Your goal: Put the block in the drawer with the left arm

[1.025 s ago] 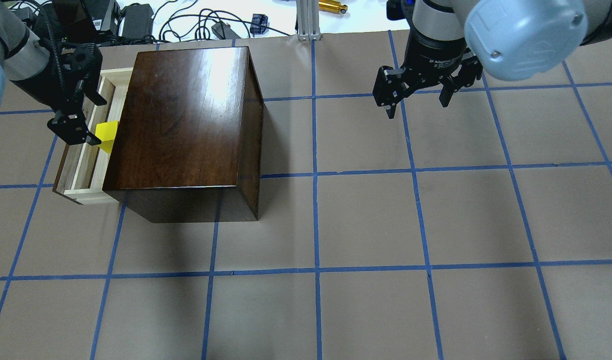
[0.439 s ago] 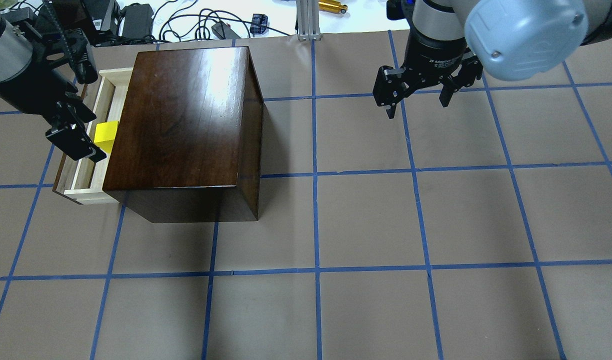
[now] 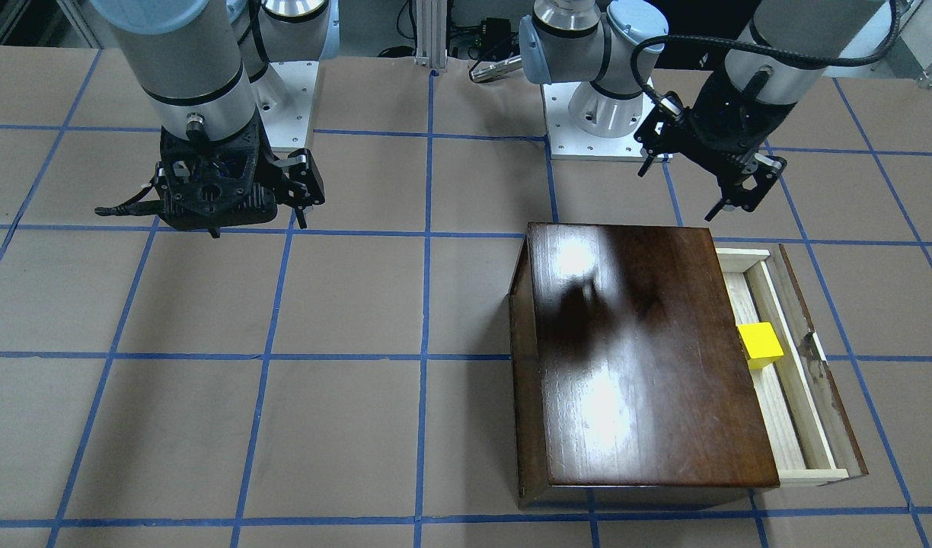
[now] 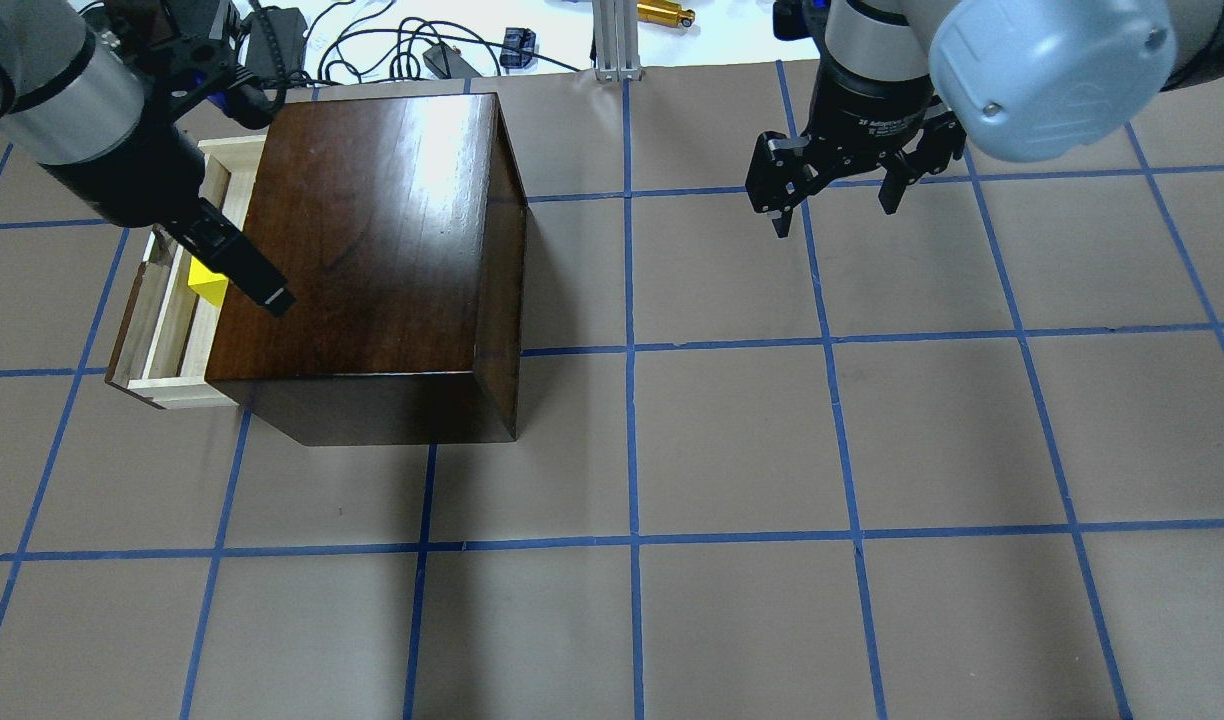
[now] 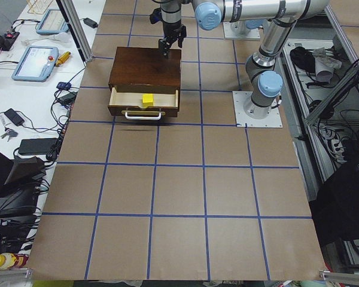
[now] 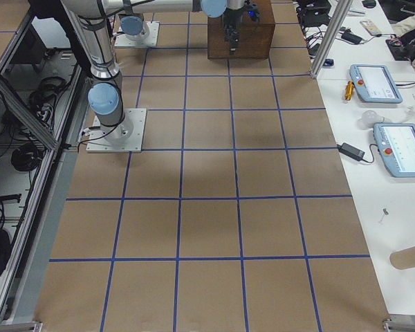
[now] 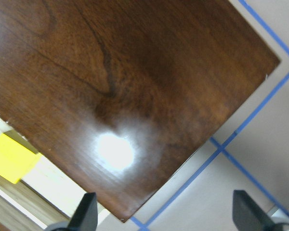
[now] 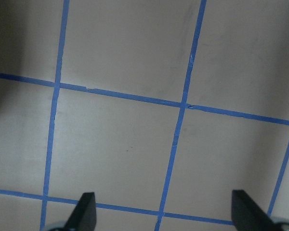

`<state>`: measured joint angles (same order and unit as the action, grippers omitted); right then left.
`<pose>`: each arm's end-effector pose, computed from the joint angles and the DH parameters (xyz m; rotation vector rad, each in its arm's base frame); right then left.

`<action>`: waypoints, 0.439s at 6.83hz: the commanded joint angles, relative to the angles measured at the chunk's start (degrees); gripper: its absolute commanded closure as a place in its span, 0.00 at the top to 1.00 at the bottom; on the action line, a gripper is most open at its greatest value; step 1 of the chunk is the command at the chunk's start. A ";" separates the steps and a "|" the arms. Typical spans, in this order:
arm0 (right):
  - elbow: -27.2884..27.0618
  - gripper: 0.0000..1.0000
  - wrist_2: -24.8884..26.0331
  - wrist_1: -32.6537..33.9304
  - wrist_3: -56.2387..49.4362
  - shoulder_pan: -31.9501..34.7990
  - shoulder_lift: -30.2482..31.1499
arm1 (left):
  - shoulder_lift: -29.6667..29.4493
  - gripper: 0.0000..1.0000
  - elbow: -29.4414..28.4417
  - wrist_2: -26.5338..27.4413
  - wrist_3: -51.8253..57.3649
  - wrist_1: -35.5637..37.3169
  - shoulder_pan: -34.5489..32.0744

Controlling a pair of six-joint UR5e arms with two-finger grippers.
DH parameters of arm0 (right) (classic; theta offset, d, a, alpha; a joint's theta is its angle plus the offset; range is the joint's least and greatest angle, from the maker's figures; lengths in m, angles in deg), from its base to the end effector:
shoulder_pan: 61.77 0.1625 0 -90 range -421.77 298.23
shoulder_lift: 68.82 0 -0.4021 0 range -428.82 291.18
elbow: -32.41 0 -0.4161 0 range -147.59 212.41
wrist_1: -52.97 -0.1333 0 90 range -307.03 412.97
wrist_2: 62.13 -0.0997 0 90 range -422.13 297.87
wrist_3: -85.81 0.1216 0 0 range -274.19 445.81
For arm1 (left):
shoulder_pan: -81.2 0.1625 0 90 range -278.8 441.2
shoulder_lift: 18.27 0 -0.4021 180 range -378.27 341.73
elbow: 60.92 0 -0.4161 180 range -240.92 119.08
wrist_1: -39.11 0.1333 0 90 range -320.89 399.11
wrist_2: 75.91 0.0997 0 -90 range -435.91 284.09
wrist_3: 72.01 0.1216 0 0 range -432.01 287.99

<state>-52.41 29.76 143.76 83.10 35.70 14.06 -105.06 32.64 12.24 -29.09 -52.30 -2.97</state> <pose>0.2014 -0.5414 0.4239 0.2762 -3.0954 -0.0290 -0.0868 -0.5009 0.4369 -0.9850 -2.9387 -0.0227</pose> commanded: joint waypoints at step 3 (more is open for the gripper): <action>0.00 1.00 -0.04 0.00 -0.02 0.00 0.00 | -0.04 1.00 -0.22 0.62 -40.54 2.80 -7.84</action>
<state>-52.41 29.79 143.76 83.09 35.70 14.06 -105.06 32.44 12.87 -57.59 -50.86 -9.77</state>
